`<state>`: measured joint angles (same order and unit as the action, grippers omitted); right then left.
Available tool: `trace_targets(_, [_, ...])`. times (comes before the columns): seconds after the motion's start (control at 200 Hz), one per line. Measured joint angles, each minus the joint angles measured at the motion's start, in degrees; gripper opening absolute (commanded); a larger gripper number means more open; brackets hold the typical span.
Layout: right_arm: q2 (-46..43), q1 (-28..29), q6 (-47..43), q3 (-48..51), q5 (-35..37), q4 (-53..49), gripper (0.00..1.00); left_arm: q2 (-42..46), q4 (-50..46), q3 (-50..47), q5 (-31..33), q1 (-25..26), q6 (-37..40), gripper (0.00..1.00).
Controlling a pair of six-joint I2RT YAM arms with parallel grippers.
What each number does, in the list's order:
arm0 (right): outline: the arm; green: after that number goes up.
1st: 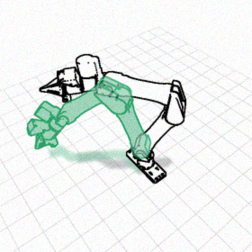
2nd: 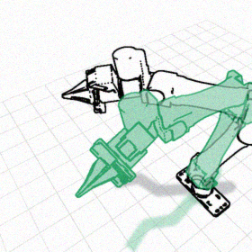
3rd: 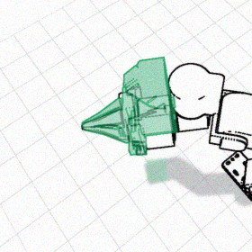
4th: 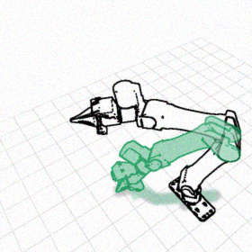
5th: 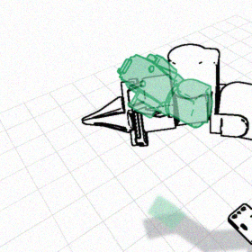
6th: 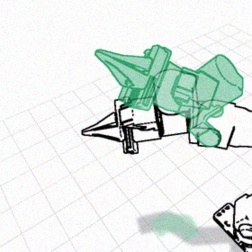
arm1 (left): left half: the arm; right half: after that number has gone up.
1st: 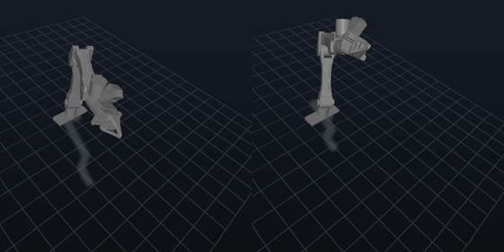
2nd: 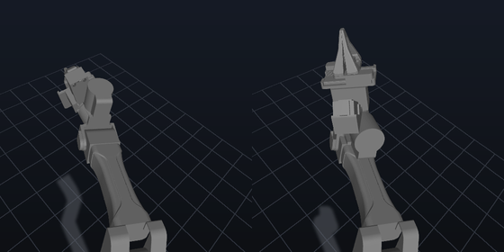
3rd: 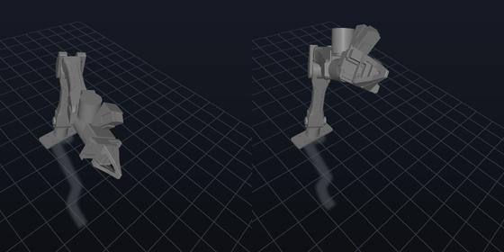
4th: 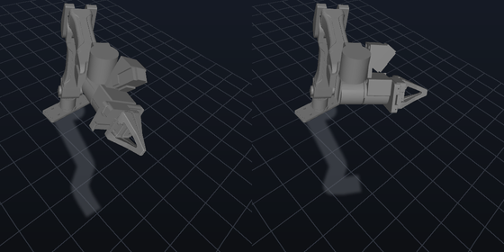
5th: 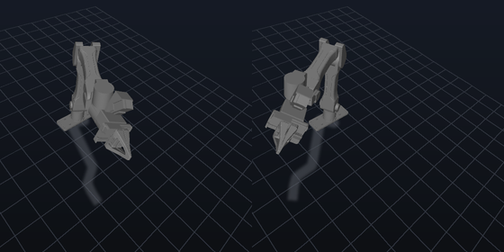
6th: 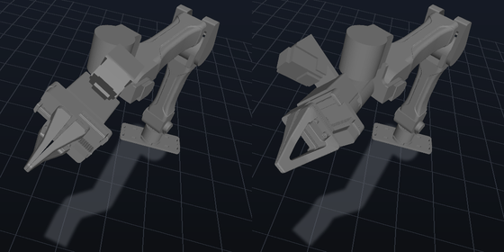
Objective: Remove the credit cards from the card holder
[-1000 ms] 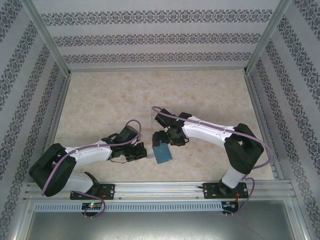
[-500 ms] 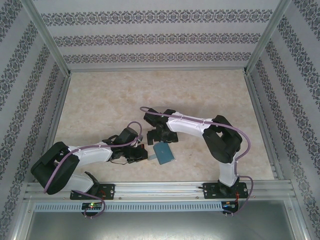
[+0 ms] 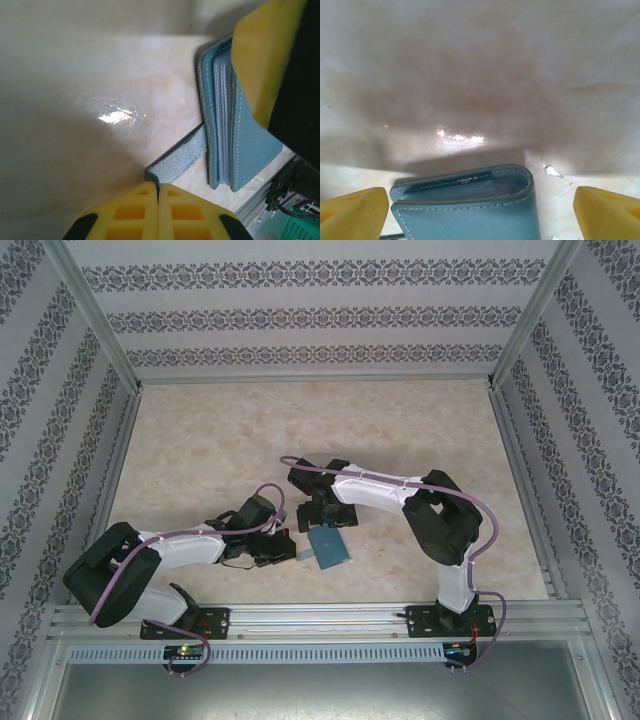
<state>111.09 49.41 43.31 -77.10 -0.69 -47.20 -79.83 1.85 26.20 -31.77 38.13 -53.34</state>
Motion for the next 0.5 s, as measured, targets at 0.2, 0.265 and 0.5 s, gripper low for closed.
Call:
trace_targets(0.2, [0.02, 0.00, 0.00, 0.00, -0.02, 0.02, 0.88, 0.00, 0.17, -0.11, -0.02, 0.00, 0.00, 0.00])
trace_targets(0.265, [0.02, 0.00, -0.02, 0.00, -0.02, 0.02, 0.86, 0.00, 0.17, -0.11, 0.00, 0.00, 0.00, 0.00])
trace_targets(0.5, [-0.37, 0.00, 0.02, 0.22, 0.00, 0.00, 0.83, -0.07, 0.31, -0.22, -0.24, -0.28, 0.02, 0.00])
